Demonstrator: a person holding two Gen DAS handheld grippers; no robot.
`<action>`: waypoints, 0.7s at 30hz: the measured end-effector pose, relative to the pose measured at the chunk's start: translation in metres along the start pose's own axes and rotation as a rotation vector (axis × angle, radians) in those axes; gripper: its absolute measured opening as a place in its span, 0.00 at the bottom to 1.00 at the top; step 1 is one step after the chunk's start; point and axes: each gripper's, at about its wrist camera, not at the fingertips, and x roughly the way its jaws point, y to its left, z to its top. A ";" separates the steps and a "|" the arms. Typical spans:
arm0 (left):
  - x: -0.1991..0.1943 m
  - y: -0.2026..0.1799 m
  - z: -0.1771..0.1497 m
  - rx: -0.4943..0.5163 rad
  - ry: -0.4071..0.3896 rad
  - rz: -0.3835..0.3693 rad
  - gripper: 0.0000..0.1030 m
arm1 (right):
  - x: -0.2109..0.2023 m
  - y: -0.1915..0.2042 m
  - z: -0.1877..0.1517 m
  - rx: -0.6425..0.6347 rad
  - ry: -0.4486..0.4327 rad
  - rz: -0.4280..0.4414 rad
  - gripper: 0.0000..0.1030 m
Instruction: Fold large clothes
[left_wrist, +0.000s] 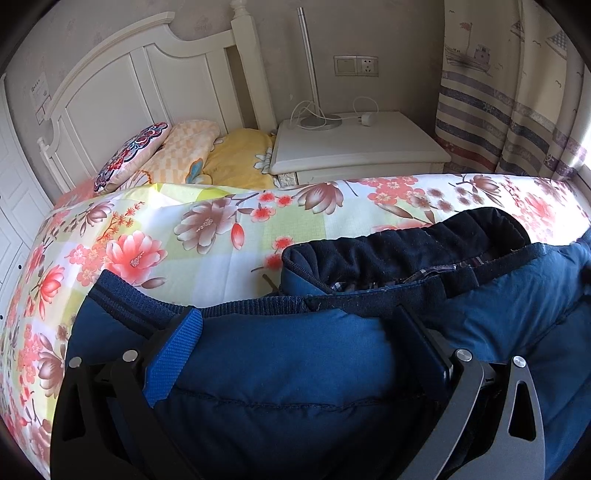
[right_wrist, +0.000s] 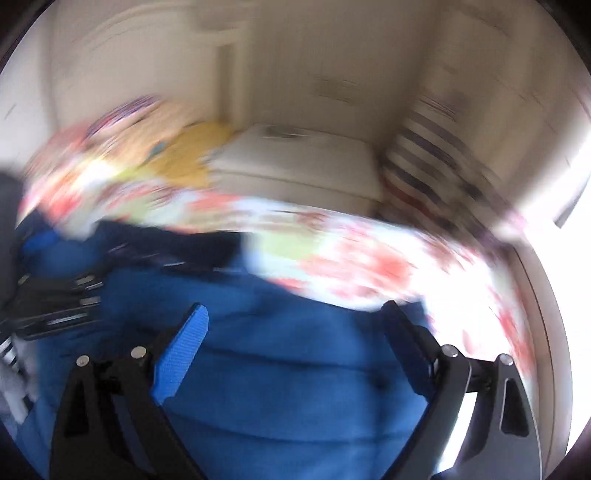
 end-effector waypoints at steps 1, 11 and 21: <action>0.000 0.000 0.000 0.000 0.001 0.000 0.96 | 0.008 -0.012 -0.004 0.035 0.034 -0.004 0.91; -0.018 0.091 -0.011 -0.152 0.025 -0.036 0.96 | 0.040 -0.029 -0.018 0.079 0.095 0.012 0.97; 0.003 0.067 -0.016 -0.046 0.063 0.120 0.96 | -0.036 0.053 0.012 -0.146 -0.132 -0.055 0.94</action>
